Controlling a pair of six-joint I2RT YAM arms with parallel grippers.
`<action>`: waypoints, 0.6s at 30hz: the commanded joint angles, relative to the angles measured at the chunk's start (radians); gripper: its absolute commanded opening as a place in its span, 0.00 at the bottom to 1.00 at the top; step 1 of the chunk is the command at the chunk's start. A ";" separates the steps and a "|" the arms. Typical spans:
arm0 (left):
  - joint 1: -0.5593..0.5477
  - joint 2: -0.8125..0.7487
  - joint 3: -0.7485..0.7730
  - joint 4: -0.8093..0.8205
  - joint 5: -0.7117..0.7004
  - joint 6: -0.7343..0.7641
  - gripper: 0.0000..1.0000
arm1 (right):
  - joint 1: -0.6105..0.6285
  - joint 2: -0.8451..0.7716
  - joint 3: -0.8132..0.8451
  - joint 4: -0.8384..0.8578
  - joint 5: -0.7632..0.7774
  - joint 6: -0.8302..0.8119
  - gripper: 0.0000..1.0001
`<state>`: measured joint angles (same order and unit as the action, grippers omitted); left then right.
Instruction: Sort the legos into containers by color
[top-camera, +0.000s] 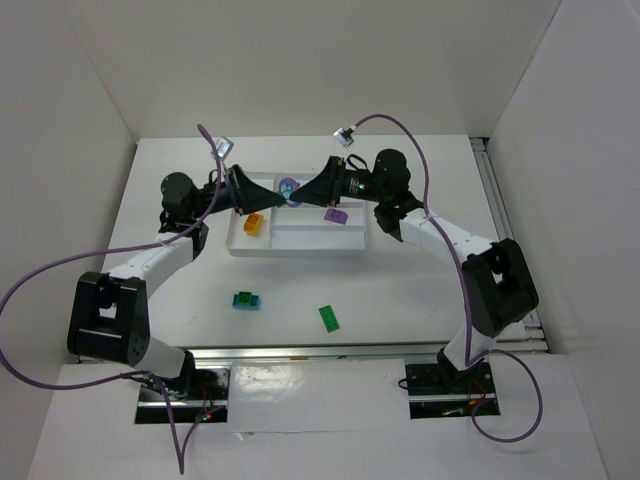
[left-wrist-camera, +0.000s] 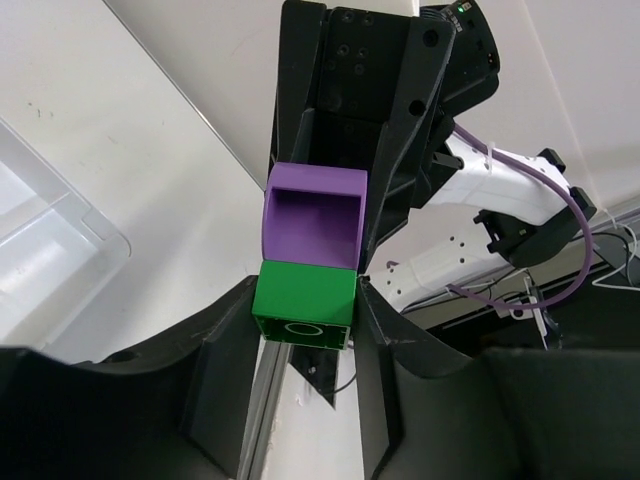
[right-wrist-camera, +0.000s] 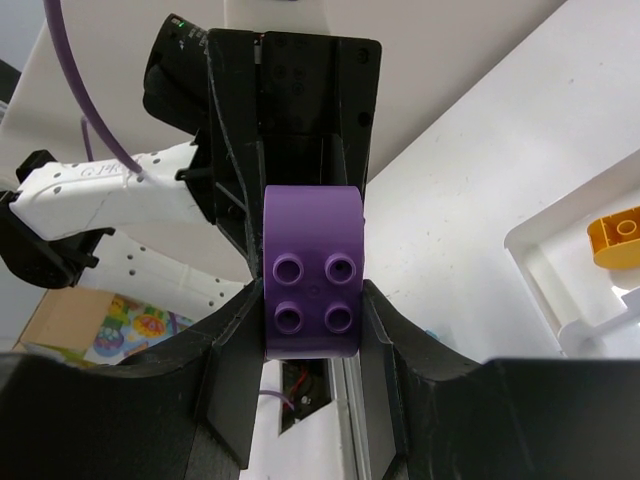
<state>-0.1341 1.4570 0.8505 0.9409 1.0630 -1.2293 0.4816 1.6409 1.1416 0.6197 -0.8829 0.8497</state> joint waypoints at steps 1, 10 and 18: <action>-0.001 -0.041 0.004 0.050 0.011 0.028 0.50 | -0.015 0.000 0.006 0.054 0.010 -0.009 0.07; 0.008 -0.041 0.013 0.000 0.011 0.051 0.00 | -0.015 0.000 -0.013 0.045 0.010 -0.009 0.07; 0.054 -0.050 0.024 -0.105 0.020 0.099 0.00 | -0.078 -0.076 -0.051 -0.021 0.055 -0.043 0.04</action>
<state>-0.1162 1.4506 0.8509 0.8452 1.0664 -1.1774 0.4576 1.6295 1.1072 0.6163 -0.8757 0.8391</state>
